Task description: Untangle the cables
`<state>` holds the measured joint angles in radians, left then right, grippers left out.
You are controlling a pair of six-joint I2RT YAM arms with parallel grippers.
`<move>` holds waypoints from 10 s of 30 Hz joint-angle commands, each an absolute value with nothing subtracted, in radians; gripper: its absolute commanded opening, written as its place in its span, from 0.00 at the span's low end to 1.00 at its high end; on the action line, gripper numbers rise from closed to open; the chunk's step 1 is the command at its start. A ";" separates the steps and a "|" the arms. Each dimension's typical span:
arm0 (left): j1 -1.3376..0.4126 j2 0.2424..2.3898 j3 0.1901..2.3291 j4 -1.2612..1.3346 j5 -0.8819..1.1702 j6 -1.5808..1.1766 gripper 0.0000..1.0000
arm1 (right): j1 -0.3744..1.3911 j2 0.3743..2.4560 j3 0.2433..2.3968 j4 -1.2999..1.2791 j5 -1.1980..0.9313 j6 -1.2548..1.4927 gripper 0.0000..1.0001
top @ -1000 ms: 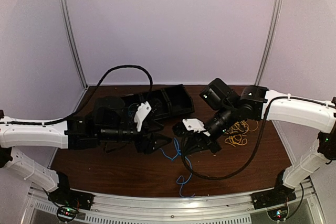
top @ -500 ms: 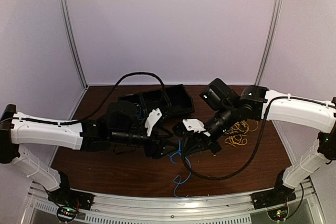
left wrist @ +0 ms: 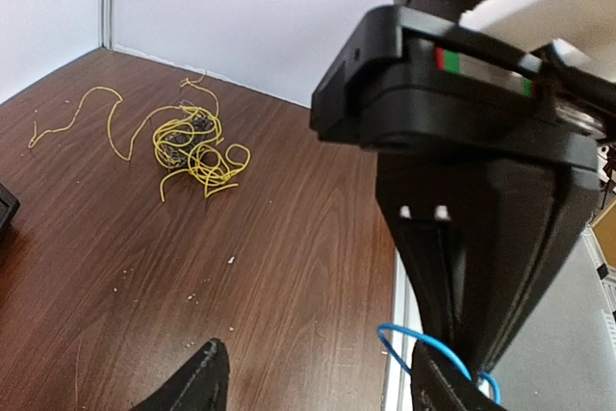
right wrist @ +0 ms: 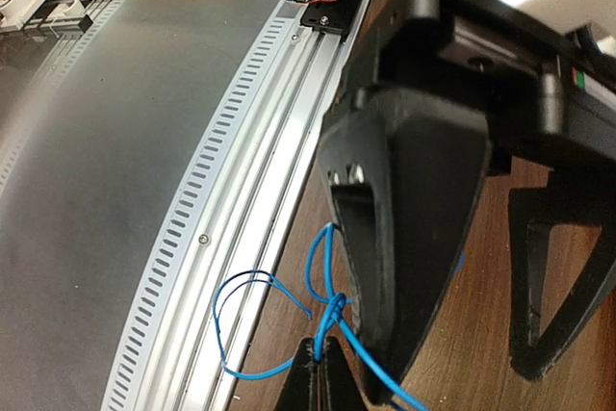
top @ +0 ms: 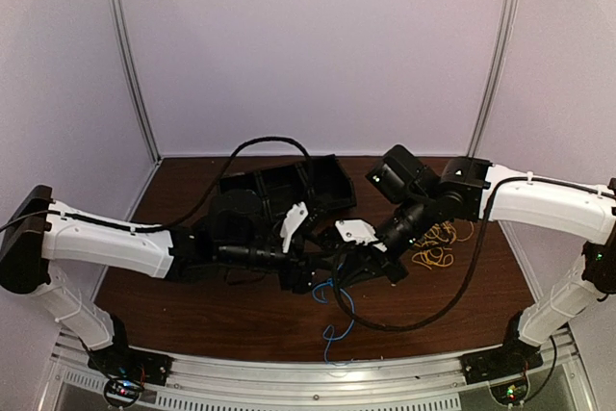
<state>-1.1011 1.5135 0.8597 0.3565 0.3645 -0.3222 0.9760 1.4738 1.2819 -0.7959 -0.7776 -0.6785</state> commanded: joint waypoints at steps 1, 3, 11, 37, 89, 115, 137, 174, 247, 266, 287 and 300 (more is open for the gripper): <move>-1.084 1.416 0.786 0.449 0.378 -0.316 0.66 | 0.982 1.446 1.279 -0.816 -0.765 -0.691 0.00; -1.079 1.390 0.762 0.477 0.392 -0.316 0.66 | 0.982 1.451 1.284 -0.831 -0.758 -0.699 0.00; -1.078 1.445 0.767 0.539 0.462 -0.328 0.64 | 0.984 1.470 1.316 -0.858 -0.761 -0.701 0.00; -1.078 1.546 0.795 0.650 0.516 -0.282 0.59 | 1.024 1.514 1.376 -0.928 -0.747 -0.726 0.00; -1.100 1.095 0.577 0.418 0.051 -0.308 0.49 | 0.951 1.424 1.291 -0.822 -0.714 -0.642 0.00; -1.298 1.441 0.709 0.685 -0.169 -0.206 0.55 | 0.939 1.469 1.327 -0.820 -0.747 -0.601 0.00; -1.299 1.545 0.766 0.707 -0.291 -0.146 0.46 | 0.939 1.468 1.338 -0.857 -0.751 -0.614 0.00; -1.045 0.981 0.435 0.461 -0.482 -0.116 0.62 | 0.923 1.457 1.325 -0.917 -0.789 -0.649 0.00; -1.000 1.413 0.646 0.792 0.237 0.008 0.64 | 0.926 1.446 1.312 -0.957 -0.872 -0.698 0.00; -1.175 1.599 0.761 0.861 0.312 0.084 0.64 | 0.926 1.497 1.355 -0.974 -0.875 -0.696 0.00; -1.094 1.872 0.752 1.607 -0.363 -0.259 0.61 | 0.938 1.458 1.308 -0.980 -0.926 -0.709 0.00; -0.839 1.711 0.676 1.333 -0.462 -0.282 0.55 | 0.937 1.381 1.265 -0.991 -0.929 -0.721 0.00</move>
<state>-0.9340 1.7901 0.7040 1.4322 -0.4213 -0.2653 0.9318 1.4403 1.2804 -0.9703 -0.9081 -0.7074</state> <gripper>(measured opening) 0.555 0.007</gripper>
